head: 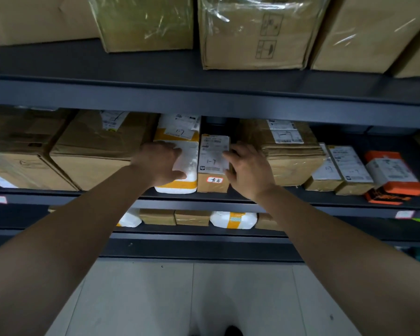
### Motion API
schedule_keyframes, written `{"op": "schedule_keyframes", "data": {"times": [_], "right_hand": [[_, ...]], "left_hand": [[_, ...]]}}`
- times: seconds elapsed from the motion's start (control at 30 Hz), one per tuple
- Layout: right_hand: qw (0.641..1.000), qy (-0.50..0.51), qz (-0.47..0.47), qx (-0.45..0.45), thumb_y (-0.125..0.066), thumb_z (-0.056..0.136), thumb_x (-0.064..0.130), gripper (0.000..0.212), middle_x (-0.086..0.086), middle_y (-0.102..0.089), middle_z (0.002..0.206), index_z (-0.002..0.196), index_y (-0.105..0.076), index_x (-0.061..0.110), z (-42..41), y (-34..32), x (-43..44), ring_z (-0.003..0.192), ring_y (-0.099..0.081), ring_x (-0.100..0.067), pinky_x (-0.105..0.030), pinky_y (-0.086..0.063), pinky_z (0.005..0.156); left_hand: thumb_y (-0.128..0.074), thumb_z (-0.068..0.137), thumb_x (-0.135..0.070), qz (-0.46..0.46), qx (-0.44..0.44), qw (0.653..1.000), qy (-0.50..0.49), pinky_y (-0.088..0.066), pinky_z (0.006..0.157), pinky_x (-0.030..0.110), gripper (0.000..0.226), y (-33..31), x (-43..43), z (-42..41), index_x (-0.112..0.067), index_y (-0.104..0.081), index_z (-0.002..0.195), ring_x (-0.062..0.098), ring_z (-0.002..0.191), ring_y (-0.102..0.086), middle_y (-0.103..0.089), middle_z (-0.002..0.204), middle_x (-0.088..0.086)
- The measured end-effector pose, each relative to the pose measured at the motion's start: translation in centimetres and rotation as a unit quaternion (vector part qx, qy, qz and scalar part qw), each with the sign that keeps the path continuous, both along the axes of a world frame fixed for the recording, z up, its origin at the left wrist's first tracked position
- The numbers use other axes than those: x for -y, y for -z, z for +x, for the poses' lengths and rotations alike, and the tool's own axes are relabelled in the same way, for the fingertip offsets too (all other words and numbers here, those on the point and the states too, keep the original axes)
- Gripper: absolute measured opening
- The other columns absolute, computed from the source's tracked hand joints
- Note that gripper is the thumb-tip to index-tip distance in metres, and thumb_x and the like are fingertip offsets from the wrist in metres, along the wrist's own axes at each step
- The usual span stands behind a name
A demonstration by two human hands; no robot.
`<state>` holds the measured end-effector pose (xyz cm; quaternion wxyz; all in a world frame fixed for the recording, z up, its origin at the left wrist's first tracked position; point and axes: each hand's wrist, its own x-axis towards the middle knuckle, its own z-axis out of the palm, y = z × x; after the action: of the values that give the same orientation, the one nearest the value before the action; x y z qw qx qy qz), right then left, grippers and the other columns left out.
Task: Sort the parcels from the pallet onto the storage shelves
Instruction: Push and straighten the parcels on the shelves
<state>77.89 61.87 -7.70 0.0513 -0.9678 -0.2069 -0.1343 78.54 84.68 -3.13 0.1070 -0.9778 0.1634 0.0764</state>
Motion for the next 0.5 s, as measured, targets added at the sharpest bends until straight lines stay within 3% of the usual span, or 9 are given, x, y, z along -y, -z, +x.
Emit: {"op": "schedule_keyframes", "data": {"times": [0.1,0.2,0.3,0.4,0.5], "right_hand": [[0.998,0.051,0.017,0.026,-0.071,0.081,0.03,0.046,-0.017,-0.063,0.121,0.123,-0.064,0.011,0.4,-2.3,3.7,0.114,-0.056,-0.039,-0.049,-0.045,0.093],[0.991,0.124,0.042,0.01,-0.044,0.083,0.045,0.06,-0.016,-0.057,0.132,0.133,-0.058,0.014,0.2,-3.9,8.5,0.122,-0.051,-0.037,-0.05,-0.041,0.098],[0.979,0.188,0.073,-0.025,-0.026,0.082,0.044,0.069,-0.017,-0.052,0.135,0.139,-0.05,0.013,-0.7,-4.2,13.9,0.121,-0.046,-0.035,-0.046,-0.038,0.1],[0.965,0.241,0.035,-0.095,-0.038,0.092,0.035,0.056,-0.015,-0.044,0.143,0.144,-0.041,0.014,-1.2,-3.4,19.4,0.131,-0.038,-0.033,-0.044,-0.031,0.106],[0.953,0.224,-0.068,-0.192,-0.055,0.09,0.036,0.07,-0.011,-0.028,0.156,0.151,-0.028,0.017,-0.7,-1.7,22.9,0.144,-0.023,-0.028,-0.044,-0.022,0.116]], "left_hand": [[-0.053,0.088,-0.059,-0.046,0.014,0.999,0.003,-0.051,0.084,0.033,0.057,-0.8,3.1,0.5,-0.02,-0.051,0.13,0.023,0.111,-0.057,-0.059,0.124,0.003],[-0.055,0.09,-0.052,-0.086,0.024,0.996,0.029,-0.042,0.1,0.034,0.064,-1.5,7.7,1.1,-0.017,-0.043,0.142,0.026,0.128,-0.046,-0.047,0.143,0.006],[-0.054,0.091,-0.052,-0.116,0.021,0.992,0.048,-0.036,0.109,0.037,0.071,-1.6,13.0,1.3,-0.02,-0.031,0.15,0.026,0.14,-0.032,-0.029,0.157,0.003],[-0.057,0.089,-0.051,-0.132,0.031,0.988,0.069,-0.036,0.109,0.04,0.074,-0.8,17.8,1.6,-0.022,-0.028,0.15,0.028,0.14,-0.03,-0.028,0.157,0.005],[-0.058,0.087,-0.055,-0.123,0.026,0.991,0.055,-0.024,0.116,0.044,0.085,0.1,21.0,2.1,-0.024,-0.016,0.154,0.03,0.146,-0.018,-0.014,0.161,0.007]]}}
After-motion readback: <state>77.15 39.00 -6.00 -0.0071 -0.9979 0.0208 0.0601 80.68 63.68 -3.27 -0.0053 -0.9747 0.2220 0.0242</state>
